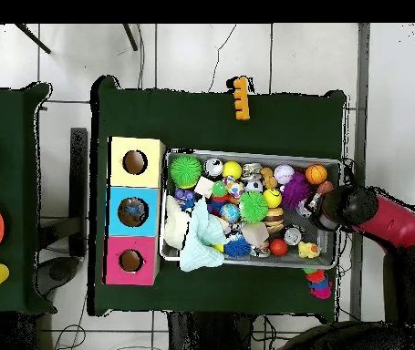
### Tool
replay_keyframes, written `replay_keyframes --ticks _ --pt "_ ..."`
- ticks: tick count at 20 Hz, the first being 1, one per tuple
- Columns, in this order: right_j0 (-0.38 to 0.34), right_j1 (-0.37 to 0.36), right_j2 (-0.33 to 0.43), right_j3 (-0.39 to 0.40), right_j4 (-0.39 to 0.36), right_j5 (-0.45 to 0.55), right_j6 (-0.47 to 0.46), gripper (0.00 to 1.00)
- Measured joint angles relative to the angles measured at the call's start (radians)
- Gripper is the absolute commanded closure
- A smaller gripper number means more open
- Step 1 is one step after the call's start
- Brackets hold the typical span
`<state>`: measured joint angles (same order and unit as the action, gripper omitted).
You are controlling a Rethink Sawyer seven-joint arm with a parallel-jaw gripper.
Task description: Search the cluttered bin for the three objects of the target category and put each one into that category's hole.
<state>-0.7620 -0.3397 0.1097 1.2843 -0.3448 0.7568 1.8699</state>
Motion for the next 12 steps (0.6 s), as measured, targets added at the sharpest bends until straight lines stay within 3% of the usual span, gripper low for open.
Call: replay_keyframes --ticks 12 --pt "-0.013 -0.083 0.0 -0.014 0.002 0.215 0.0 1.0"
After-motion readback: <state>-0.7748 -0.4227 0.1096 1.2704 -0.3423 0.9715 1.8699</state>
